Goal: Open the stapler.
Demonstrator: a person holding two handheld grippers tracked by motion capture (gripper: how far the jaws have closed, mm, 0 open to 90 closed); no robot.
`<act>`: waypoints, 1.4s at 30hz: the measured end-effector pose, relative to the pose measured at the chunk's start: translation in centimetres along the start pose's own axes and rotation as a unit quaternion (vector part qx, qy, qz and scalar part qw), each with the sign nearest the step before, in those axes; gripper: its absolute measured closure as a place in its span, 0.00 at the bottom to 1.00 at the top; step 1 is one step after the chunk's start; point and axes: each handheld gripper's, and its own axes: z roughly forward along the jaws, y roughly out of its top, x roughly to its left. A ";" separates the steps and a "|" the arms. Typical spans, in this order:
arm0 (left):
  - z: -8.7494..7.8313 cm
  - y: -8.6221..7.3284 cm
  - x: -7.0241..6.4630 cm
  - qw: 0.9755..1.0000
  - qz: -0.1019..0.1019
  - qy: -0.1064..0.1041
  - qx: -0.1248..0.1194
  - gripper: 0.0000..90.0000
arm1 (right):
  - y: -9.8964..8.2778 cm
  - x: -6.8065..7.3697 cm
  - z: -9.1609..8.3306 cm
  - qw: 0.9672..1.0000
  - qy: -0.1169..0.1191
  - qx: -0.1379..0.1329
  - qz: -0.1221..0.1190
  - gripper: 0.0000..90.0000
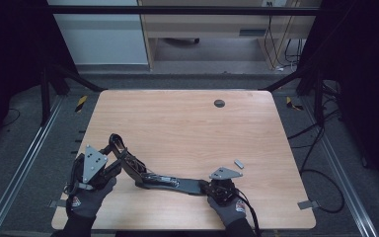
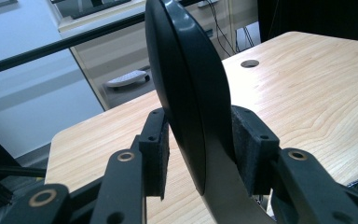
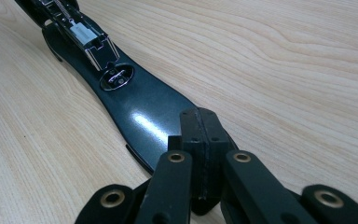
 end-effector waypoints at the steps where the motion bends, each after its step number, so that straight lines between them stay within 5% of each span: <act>1: 0.0 0.0 0.0 1.000 0.001 0.004 0.002 0.65 | 0.0 0.0 0.0 1.000 0.000 0.000 0.000 1.00; 9: -0.4 -1.3 2.1 0.999 -0.045 0.006 0.008 0.64 | 0.0 -0.1 0.0 1.000 0.002 0.000 0.002 1.00; 23: -0.8 -2.7 3.3 0.999 -0.048 0.018 0.012 0.59 | -0.1 -0.1 0.0 1.000 0.004 -0.005 -0.001 1.00; 27: -0.8 -3.3 3.8 0.998 -0.062 0.018 0.012 0.57 | -0.1 -0.1 0.0 1.000 0.005 -0.005 0.000 1.00; 42: -0.9 -4.1 4.3 0.998 -0.051 0.029 0.017 0.52 | -0.1 -0.2 0.0 1.000 0.006 -0.007 -0.002 1.00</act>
